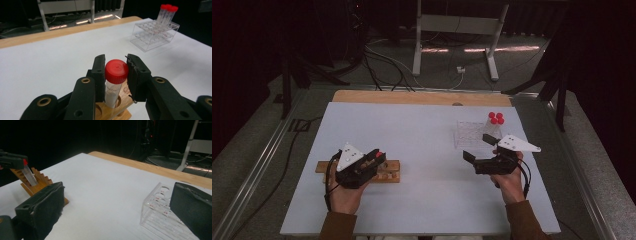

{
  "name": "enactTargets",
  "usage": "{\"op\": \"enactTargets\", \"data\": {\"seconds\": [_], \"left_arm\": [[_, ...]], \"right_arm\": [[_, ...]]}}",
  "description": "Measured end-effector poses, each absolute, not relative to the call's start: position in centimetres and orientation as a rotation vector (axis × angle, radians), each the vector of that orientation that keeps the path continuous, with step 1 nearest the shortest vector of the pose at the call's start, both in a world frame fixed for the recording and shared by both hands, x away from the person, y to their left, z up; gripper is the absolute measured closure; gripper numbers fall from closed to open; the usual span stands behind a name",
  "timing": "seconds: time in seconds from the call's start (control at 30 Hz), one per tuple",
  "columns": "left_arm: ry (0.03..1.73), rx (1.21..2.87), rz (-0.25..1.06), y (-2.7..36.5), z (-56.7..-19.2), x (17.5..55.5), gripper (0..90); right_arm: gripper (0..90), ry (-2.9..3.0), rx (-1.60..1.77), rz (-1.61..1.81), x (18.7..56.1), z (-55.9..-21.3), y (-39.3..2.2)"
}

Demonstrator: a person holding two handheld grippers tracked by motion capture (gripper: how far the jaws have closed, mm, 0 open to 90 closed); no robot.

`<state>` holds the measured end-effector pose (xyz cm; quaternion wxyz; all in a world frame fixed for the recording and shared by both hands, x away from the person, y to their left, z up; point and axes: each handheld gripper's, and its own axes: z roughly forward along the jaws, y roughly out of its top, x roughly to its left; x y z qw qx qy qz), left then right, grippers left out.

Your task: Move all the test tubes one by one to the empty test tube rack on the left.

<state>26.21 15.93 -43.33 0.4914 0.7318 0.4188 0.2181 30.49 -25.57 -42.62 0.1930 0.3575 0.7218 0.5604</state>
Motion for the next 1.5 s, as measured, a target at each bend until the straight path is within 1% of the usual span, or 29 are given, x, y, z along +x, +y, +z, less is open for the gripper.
{"op": "enactTargets", "data": {"seconds": [0.53,0.67,0.8,0.83,0.9,0.97,1.0,1.07,1.17,1.2,1.33,1.4,1.5], "left_arm": [[1.034,1.807,0.502,15.8,-44.3,26.7,70.1],[1.043,1.813,0.504,15.7,-44.4,26.7,66.6],[1.03,1.795,0.509,15.8,-44.2,26.7,57.4],[1.027,1.785,0.509,15.9,-44.2,26.7,49.9],[1.014,1.757,0.52,15.9,-43.9,26.6,43.7],[1.015,1.746,0.526,16.0,-43.8,26.5,33.6],[1.017,1.737,0.534,16.0,-43.7,26.5,33.6],[1.022,1.726,0.562,16.1,-43.6,26.4,27.1],[1.039,1.695,0.567,16.3,-43.5,26.4,16.4],[1.044,1.685,0.566,16.4,-43.5,26.4,16.0],[1.057,1.666,0.575,16.8,-43.5,26.4,3.8],[1.062,1.658,0.586,17.0,-43.5,26.4,1.5],[1.063,1.649,0.59,17.2,-43.5,26.4,0.6]], "right_arm": [[0.0,2.014,1.012,1.567,30.6,-42.6,-25.8],[0.0,2.007,1.024,1.563,30.7,-42.5,-26.1],[0.0,1.993,1.036,1.553,30.9,-42.5,-26.5],[0.0,1.984,1.047,1.545,30.9,-42.4,-26.7],[0.0,1.976,1.056,1.532,31.0,-42.4,-27.0],[0.0,1.963,1.066,1.509,31.1,-42.2,-27.3],[0.0,1.963,1.066,1.509,31.1,-42.2,-27.3],[0.0,1.948,1.076,1.489,31.3,-42.0,-27.8],[0.0,1.927,1.095,1.454,31.8,-41.7,-28.3],[0.0,1.922,1.099,1.448,32.0,-41.7,-28.4],[0.9,1.888,1.144,1.391,32.8,-42.5,-29.1],[0.9,1.872,1.178,1.367,33.3,-43.0,-29.6],[2.4,1.842,1.22,1.333,33.9,-43.6,-30.2]]}}
